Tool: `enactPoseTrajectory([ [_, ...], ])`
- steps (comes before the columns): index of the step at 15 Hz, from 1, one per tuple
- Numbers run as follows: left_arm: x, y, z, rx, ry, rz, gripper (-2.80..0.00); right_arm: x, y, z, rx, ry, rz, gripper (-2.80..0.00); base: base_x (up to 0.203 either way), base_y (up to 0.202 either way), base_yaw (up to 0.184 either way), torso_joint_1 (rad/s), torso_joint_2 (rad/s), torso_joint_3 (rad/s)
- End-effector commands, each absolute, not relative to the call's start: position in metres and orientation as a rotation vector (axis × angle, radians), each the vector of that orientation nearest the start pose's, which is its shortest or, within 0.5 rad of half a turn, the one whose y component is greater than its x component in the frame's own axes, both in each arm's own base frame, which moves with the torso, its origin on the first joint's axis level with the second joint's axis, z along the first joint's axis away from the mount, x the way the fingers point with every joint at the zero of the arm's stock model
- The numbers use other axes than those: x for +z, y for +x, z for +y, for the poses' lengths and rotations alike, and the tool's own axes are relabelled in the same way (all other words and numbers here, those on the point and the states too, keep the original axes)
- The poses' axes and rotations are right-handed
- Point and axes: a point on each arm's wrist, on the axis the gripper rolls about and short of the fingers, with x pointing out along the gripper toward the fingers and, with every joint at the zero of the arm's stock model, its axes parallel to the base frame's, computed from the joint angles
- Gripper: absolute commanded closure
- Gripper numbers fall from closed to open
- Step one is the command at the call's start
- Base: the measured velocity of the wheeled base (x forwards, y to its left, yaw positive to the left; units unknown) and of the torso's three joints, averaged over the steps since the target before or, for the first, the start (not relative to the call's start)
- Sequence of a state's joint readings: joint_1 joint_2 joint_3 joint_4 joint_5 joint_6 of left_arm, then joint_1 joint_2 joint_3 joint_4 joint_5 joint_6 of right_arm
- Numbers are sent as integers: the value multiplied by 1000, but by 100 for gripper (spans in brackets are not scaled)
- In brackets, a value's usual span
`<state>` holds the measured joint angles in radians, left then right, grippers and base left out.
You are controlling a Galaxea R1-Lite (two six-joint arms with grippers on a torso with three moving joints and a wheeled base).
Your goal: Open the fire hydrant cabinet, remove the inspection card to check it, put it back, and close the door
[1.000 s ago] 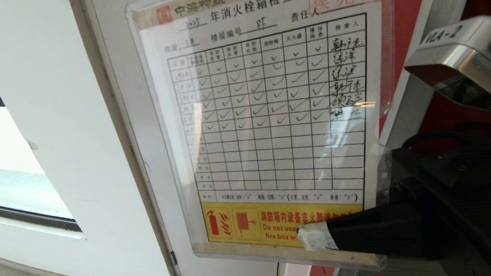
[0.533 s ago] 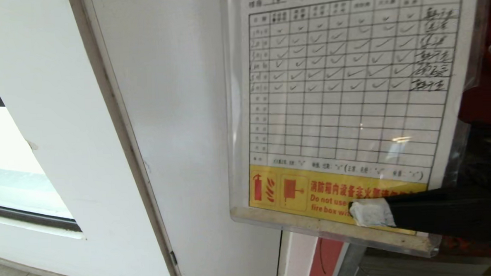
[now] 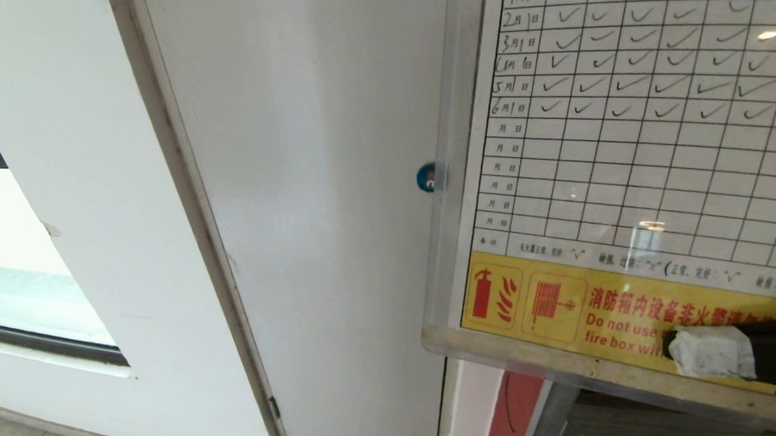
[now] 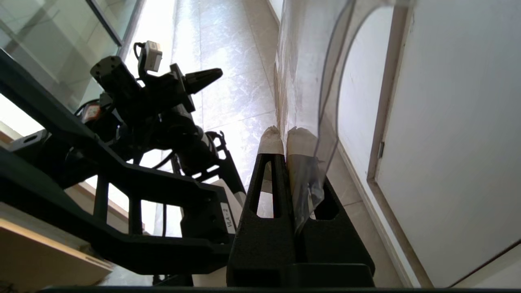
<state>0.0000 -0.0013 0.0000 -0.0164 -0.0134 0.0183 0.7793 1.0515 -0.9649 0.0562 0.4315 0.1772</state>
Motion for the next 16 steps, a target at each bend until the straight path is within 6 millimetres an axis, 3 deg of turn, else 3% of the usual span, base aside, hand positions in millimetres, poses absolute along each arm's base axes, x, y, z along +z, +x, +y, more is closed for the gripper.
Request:
enactPoseTrajectory([
  [1, 76, -22, 0, -14, 18, -11, 0, 308, 80, 92, 1198, 134, 232, 0, 0, 0, 0, 0, 0, 0],
  [10, 76, -22, 0, -14, 18, -11, 0, 300, 56, 68, 1176, 113, 328, 0, 0, 0, 0, 0, 0, 0],
  [16, 76, -22, 0, -14, 18, -11, 0, 298, 28, 34, 957, 86, 318, 0, 0, 0, 0, 0, 0, 0],
])
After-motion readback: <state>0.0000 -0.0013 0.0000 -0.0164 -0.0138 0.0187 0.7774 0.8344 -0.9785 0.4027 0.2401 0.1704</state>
